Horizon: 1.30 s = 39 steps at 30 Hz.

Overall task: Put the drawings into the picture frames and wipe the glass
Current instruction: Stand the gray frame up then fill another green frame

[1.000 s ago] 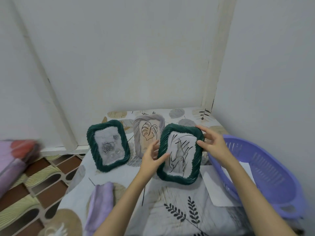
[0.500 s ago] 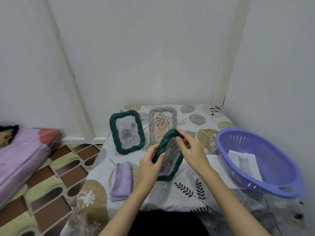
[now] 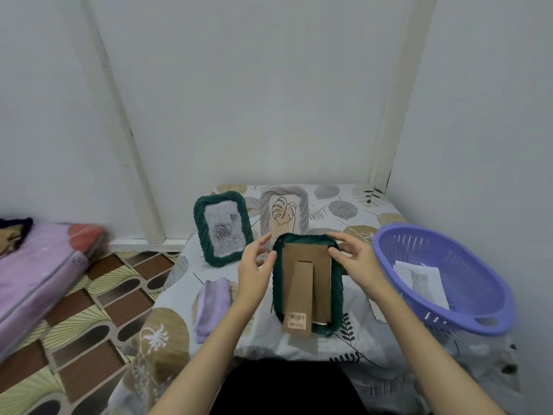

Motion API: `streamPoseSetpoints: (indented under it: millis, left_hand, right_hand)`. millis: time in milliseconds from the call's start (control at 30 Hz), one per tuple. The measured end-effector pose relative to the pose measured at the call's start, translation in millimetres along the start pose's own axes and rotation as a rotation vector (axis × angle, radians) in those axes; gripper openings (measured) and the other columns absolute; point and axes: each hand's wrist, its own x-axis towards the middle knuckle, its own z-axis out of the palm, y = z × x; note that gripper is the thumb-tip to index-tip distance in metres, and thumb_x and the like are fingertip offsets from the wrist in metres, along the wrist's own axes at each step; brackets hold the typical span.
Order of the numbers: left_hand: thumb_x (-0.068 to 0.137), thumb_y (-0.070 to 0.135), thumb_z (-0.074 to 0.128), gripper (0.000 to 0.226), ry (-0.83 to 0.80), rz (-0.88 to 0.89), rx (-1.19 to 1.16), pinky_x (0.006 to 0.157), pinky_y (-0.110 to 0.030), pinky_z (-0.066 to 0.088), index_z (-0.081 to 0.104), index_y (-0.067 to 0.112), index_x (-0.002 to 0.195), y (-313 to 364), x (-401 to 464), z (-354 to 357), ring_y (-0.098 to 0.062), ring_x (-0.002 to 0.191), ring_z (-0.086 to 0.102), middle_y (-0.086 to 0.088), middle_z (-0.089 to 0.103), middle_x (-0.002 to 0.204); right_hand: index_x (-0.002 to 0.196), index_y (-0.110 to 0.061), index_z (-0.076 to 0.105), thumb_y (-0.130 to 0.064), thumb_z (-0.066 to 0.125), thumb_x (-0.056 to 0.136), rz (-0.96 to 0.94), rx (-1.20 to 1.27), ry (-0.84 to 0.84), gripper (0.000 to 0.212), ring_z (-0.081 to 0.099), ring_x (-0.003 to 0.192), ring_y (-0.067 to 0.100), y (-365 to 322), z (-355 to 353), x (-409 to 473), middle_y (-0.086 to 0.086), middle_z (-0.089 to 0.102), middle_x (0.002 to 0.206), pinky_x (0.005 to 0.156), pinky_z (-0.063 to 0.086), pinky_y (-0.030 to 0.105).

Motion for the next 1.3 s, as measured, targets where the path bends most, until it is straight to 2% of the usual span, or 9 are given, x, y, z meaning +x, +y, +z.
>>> streamPoseSetpoints:
  millis: [167,367,467,533,733,1000,1133,1200,1300]
  left_hand:
    - [0.09,0.007,0.054,0.053,-0.167,-0.067,0.092,0.095,-0.023,0.04,0.041,0.029,0.136,-9.0,11.3,-5.9,-0.005,0.114,0.045,0.005,0.048,0.132]
    - [0.088,0.0,0.056,0.045,-0.08,0.013,0.213,0.075,0.002,0.038,0.053,0.02,0.129,-16.9,14.9,-8.8,-0.011,0.095,0.051,0.001,0.06,0.108]
    - [0.086,0.001,0.059,0.043,-0.058,0.069,0.208,0.075,0.001,0.039,0.055,0.014,0.126,-18.3,14.6,-9.7,0.0,0.082,0.053,0.002,0.06,0.098]
    - [0.085,0.002,0.06,0.04,-0.046,0.099,0.216,0.074,-0.001,0.04,0.058,0.012,0.123,-20.7,15.7,-10.1,0.003,0.078,0.054,-0.001,0.063,0.096]
    - [0.084,0.007,0.064,0.027,0.009,0.081,0.231,0.07,-0.002,0.042,0.067,0.011,0.11,-27.0,18.3,-7.9,-0.011,0.081,0.057,0.0,0.066,0.098]
    - [0.083,0.013,0.066,0.018,0.037,-0.049,0.207,0.069,-0.005,0.045,0.071,0.016,0.1,-38.7,23.1,-5.6,-0.003,0.076,0.059,-0.001,0.071,0.096]
    - [0.077,0.015,0.072,0.045,-0.097,-0.189,0.22,0.083,-0.028,0.05,0.059,0.018,0.12,-51.6,24.3,-8.5,-0.015,0.084,0.057,0.001,0.061,0.104]
    - [0.071,0.014,0.078,0.063,-0.191,-0.238,0.254,0.082,-0.026,0.047,0.051,0.019,0.127,-62.6,21.6,-9.5,-0.017,0.088,0.056,0.001,0.056,0.107]
    - [0.071,0.015,0.078,0.055,-0.256,-0.201,0.352,0.082,-0.02,0.044,0.054,0.015,0.12,-79.9,18.9,-7.1,-0.02,0.1,0.057,-0.004,0.059,0.111]
  right_hand:
    - [0.101,-0.041,0.064,-0.005,0.06,0.087,0.033,0.064,-0.068,0.038,0.062,0.101,0.025,15.1,10.9,1.8,0.0,0.067,0.097,0.084,0.054,0.041]
    - [0.114,-0.021,0.063,-0.002,0.064,0.083,-0.036,-0.08,-0.003,0.036,0.054,0.102,0.013,21.8,19.0,7.2,0.0,0.063,0.11,0.083,0.048,0.012]
    - [0.117,-0.015,0.062,-0.003,0.064,0.083,-0.058,-0.137,0.014,0.036,0.054,0.101,0.012,21.6,21.7,8.6,-0.003,0.061,0.108,0.074,0.043,0.0]
    - [0.118,-0.014,0.062,-0.005,0.064,0.084,-0.058,-0.157,0.017,0.035,0.055,0.101,0.012,22.8,23.4,8.9,-0.003,0.061,0.107,0.074,0.043,0.003]
    - [0.109,-0.011,0.067,-0.011,0.067,0.082,-0.037,-0.174,0.07,0.027,0.059,0.09,0.013,29.9,30.3,10.8,0.002,0.066,0.093,0.074,0.045,0.009]
    - [0.097,-0.015,0.071,-0.018,0.07,0.08,0.055,-0.175,0.063,0.017,0.062,0.076,0.026,40.2,35.9,24.5,0.012,0.066,0.076,0.077,0.051,0.037]
    - [0.127,-0.021,0.053,-0.019,0.075,0.075,0.186,-0.224,-0.087,0.056,0.052,0.098,0.019,58.6,37.0,23.8,0.006,0.055,0.105,0.092,0.044,0.034]
    - [0.135,-0.021,0.043,-0.017,0.075,0.075,0.218,-0.273,-0.129,0.069,0.048,0.105,0.018,69.6,38.5,18.5,0.007,0.051,0.118,0.095,0.04,0.03]
    - [0.137,-0.02,0.04,-0.018,0.071,0.079,0.222,-0.343,-0.153,0.066,0.047,0.119,0.021,86.5,43.4,11.9,0.006,0.05,0.132,0.1,0.037,0.03]
